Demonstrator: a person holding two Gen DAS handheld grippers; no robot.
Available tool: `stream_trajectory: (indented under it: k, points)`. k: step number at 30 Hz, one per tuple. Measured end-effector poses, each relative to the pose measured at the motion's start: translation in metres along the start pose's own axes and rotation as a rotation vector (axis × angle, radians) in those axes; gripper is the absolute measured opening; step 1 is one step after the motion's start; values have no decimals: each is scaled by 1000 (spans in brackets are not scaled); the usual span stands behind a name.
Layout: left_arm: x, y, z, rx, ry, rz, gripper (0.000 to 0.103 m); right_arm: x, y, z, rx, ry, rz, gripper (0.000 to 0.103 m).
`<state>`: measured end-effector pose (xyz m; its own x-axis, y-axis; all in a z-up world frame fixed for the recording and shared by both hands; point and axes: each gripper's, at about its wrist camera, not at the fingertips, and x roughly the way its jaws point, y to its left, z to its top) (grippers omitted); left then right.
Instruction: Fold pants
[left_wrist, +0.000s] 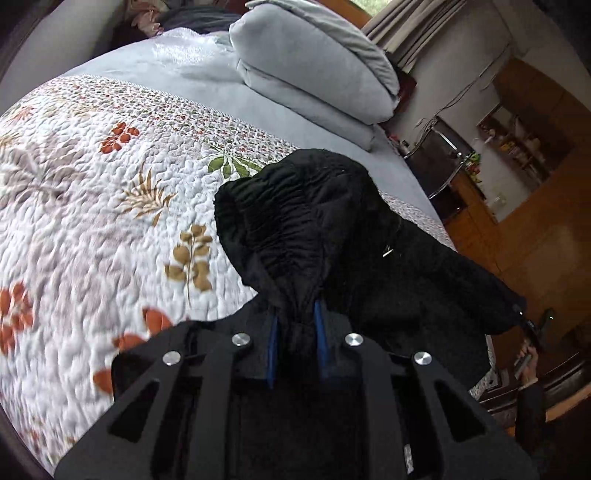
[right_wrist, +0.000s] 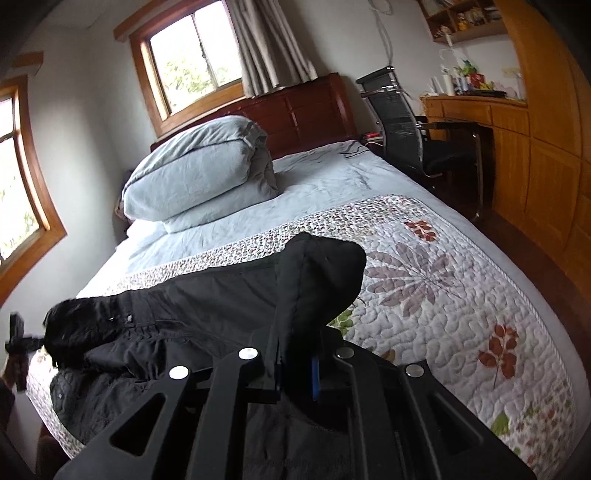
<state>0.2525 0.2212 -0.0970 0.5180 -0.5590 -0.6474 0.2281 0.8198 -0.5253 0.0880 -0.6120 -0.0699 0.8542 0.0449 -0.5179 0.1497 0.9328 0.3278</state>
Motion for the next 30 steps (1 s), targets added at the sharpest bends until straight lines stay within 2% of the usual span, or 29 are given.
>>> stream_trajectory:
  k: [5,14,16,19,20,21,22,24,26,27,30]
  points:
    - [-37,4,-48,1,-30,-6,17,-22,-24,-20,92,-18,-18,11]
    - [-55,20,-105,-15,-4,53,26,-42,-65,-84,241,36,-57,13]
    - [-55,24,-113,-35,16,83,36,-38,-71,-95,257,64,-76,15]
    - [-59,28,-124,-50,36,116,41,-35,-86,-113,279,101,-116,29]
    - [-61,27,-127,-53,39,126,45,-35,-89,-116,286,102,-127,45]
    - [-66,27,-131,-65,47,150,65,-37,-92,-119,294,103,-135,50]
    - [-70,27,-132,-84,47,187,87,-39,-94,-122,303,106,-125,51]
    - [-85,27,-141,-119,44,248,91,-40,-95,-125,300,120,-132,52]
    - [-96,33,-153,-166,65,260,92,-45,-93,-125,292,119,-152,54]
    - [-103,35,-161,-224,65,249,94,-48,-93,-125,297,115,-155,54]
    - [-113,38,-185,-376,31,106,96,-59,-86,-125,321,94,-150,55]
